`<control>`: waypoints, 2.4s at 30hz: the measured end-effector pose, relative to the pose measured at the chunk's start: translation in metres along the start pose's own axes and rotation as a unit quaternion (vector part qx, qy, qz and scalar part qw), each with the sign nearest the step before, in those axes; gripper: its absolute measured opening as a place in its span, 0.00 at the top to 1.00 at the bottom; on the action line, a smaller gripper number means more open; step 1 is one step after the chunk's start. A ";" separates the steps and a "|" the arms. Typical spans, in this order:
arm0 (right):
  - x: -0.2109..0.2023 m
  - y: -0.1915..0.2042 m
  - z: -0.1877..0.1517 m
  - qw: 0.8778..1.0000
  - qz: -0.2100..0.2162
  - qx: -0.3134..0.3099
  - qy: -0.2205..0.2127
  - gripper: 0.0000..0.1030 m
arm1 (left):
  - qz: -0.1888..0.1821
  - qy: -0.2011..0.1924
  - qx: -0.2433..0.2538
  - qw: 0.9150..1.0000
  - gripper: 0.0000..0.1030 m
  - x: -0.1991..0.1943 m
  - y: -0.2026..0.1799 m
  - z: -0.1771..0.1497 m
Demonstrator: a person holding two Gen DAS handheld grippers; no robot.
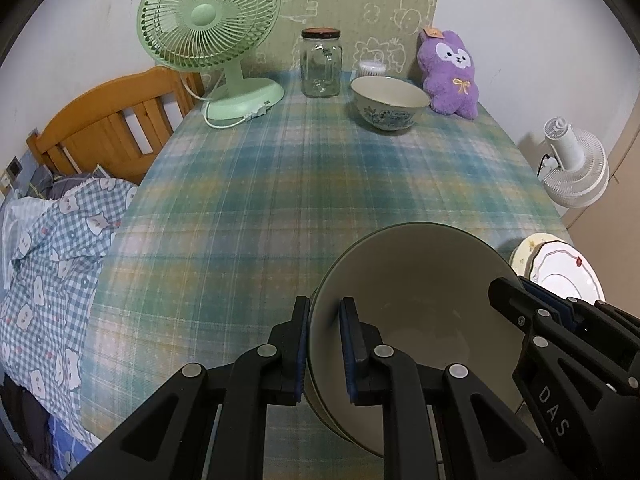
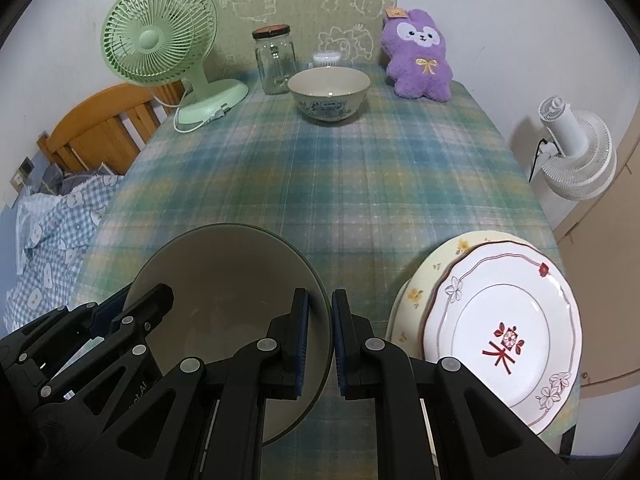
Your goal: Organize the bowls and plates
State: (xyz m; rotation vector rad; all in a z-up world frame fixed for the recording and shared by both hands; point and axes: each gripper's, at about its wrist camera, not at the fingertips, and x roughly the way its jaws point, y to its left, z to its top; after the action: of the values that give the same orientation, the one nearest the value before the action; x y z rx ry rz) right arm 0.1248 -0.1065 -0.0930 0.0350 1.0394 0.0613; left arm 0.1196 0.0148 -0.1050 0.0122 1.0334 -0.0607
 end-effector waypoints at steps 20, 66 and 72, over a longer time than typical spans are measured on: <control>0.022 0.008 0.000 1.000 0.002 -0.003 0.018 0.86 | 0.005 0.011 0.011 1.000 0.88 0.018 0.009 -0.001; -0.081 -0.011 0.050 0.996 0.027 -0.049 -0.062 0.85 | 0.013 -0.085 0.026 0.996 0.15 -0.079 -0.031 0.030; -0.101 -0.007 0.068 0.996 0.007 -0.030 -0.087 0.81 | 0.007 -0.105 0.025 0.994 0.13 -0.094 -0.031 0.049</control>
State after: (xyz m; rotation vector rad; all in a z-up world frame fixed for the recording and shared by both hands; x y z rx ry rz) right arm 0.1325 -0.1201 0.0275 -0.0068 0.8630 0.0996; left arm 0.1123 -0.0136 0.0012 0.0569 0.8223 -0.0729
